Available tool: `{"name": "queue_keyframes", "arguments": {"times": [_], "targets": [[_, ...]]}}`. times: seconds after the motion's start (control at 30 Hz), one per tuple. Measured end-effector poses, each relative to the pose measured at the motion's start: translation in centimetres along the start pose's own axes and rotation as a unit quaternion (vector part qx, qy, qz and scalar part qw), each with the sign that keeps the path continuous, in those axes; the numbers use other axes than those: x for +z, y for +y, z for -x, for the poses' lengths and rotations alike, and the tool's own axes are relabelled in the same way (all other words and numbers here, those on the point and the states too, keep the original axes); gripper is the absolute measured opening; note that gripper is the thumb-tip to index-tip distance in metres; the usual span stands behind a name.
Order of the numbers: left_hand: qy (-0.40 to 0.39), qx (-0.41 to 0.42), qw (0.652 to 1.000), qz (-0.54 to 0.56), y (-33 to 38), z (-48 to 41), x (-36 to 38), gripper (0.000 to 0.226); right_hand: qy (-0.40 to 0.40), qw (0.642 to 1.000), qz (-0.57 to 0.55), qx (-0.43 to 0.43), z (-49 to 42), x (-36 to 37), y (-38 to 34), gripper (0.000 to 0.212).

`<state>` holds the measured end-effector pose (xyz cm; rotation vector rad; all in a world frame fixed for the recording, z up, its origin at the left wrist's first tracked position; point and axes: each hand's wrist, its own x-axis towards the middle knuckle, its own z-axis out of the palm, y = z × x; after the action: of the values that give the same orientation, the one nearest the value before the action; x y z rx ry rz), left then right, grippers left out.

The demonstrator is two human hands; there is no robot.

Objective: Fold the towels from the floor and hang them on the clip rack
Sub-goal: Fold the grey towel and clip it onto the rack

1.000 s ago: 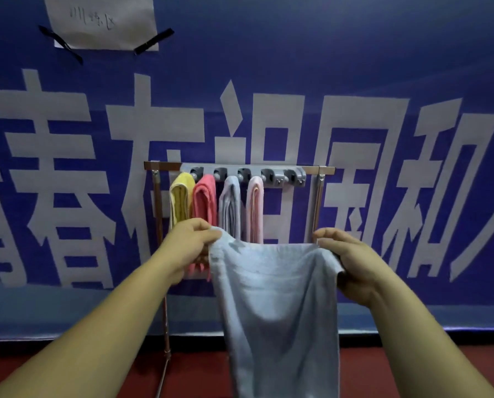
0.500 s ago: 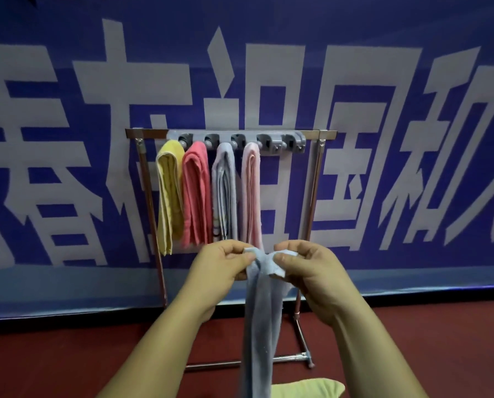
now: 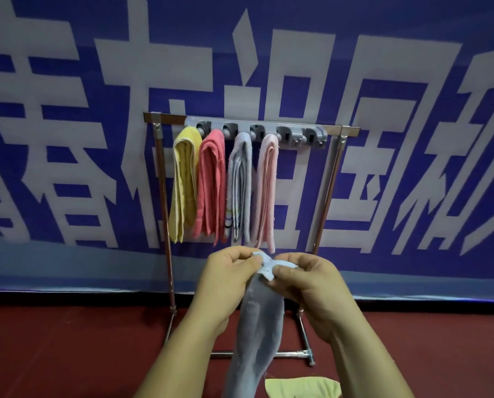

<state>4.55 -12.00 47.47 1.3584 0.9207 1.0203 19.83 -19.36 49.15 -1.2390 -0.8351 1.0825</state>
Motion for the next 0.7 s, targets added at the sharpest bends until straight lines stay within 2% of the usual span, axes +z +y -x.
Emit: {"name": "queue_keyframes", "arguments": {"times": [0.23,0.47,0.7], "targets": [[-0.031,0.011,0.999,0.011,0.5,1.5,-0.5,0.015,0.033,0.999,0.037,-0.005,0.2,1.0,0.5,0.015],[-0.062,0.029,0.997,-0.04,-0.2,2.4,-0.6,0.017,0.058,0.996,-0.062,0.038,0.9,1.4,0.5,0.001],[-0.068,0.015,0.997,-0.044,-0.8,2.8,-0.8,0.02,0.02,0.992,-0.098,0.079,1.5,1.1,0.9,0.023]]}}
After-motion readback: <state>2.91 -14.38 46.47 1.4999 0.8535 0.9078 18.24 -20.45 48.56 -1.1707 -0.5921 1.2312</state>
